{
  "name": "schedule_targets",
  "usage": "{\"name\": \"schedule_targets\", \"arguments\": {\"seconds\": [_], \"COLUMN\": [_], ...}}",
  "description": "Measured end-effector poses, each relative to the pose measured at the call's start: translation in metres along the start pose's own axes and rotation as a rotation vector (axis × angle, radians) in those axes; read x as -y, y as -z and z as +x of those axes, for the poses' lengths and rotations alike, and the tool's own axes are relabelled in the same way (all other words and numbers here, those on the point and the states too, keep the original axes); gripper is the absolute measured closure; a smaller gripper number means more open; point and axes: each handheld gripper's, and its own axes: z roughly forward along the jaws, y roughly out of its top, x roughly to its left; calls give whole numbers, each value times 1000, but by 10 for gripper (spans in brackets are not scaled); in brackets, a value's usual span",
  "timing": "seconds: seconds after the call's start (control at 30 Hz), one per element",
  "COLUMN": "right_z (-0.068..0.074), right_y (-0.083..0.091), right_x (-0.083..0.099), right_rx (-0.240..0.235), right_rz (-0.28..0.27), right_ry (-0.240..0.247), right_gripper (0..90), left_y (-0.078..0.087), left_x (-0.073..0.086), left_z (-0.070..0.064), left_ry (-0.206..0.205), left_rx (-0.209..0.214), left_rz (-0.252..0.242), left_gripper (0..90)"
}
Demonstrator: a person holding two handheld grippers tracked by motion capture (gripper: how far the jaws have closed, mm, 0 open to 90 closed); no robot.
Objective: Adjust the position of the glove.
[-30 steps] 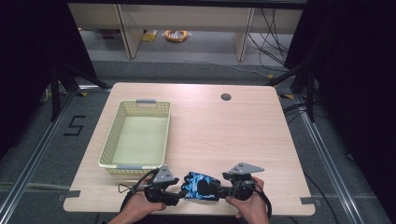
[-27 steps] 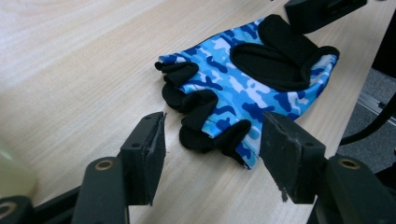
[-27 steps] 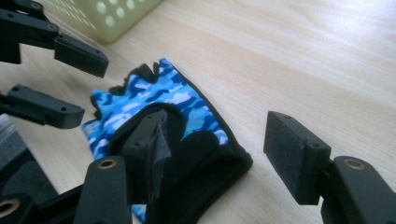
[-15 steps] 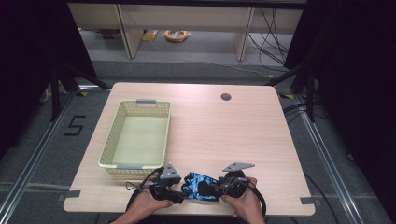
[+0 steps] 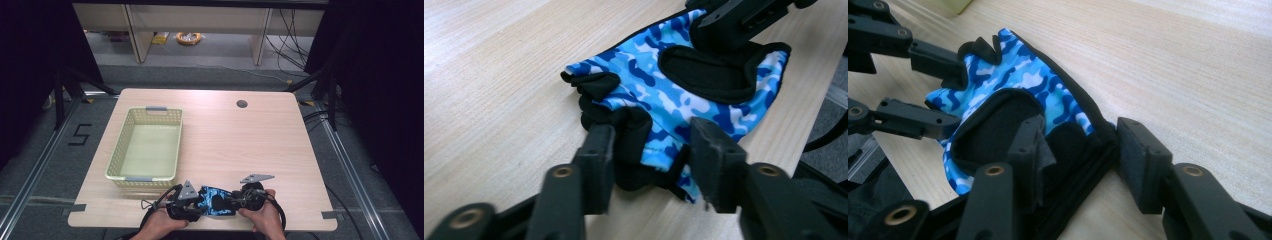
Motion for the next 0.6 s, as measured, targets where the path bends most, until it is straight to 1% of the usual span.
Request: {"name": "schedule_targets", "arguments": {"seconds": [0.03, 0.07, 0.1, 0.13, 0.17, 0.2, 0.23, 0.27, 0.3, 0.33, 0.37, 0.43, 0.47, 0.53, 0.57, 0.6], "right_z": [-1, -1, -3, -3, -3, -3, -3, -2, -3, -3, -4, -3, -3, -3, -4, -3], "right_y": [0, 0, 1, 1, 1, 1, 1, 2, 3, 3, 2, 2, 2, 3, 3, 2], "right_x": [1, 1, 2, 2, 2, 2, 2, 2, 3, 3, 4, 4, 4, 3, 2, 2], "right_rx": [-19, -19, -25, -25, -28, -28, -28, -28, -60, -60, -58, -57, -57, -59, -23, 12], "right_rz": [-3, -3, -17, -17, -28, -28, -35, -32, -65, -65, -73, -77, -77, -74, -71, -71], "right_ry": [-7, -7, -9, -9, -2, -2, -1, -5, -3, -3, -5, 0, 3, 1, 3, 30], "right_gripper": [598, 598, 627, 627, 658, 658, 671, 780, 805, 805, 812, 814, 812, 798, 681, 649], "left_y": [-1, -1, -1, -1, -1, -1, 0, 0, -1, -1, -1, -1, -1, -1, 0, 0], "left_x": [1, 1, 1, 1, 2, 2, 2, 2, 2, 2, 3, 3, 3, 3, 3, 2], "left_z": [0, 0, -1, -1, 0, 0, 0, 1, 0, 0, -3, -3, -4, -3, -1, -1], "left_ry": [3, 3, 18, 18, 40, 40, 40, 36, 39, 39, 28, 32, 42, 39, 9, -12], "left_rx": [-2, -2, 13, 13, 18, 18, 29, 36, 35, 35, 16, 13, 21, 25, 15, 17], "left_rz": [-7, -7, -12, -12, -15, -15, -13, -17, -25, -25, -33, -33, -45, -44, -25, -28], "left_gripper": [668, 689, 707, 721, 729, 738, 744, 748, 753, 755, 758, 762, 763, 762, 762, 761]}}
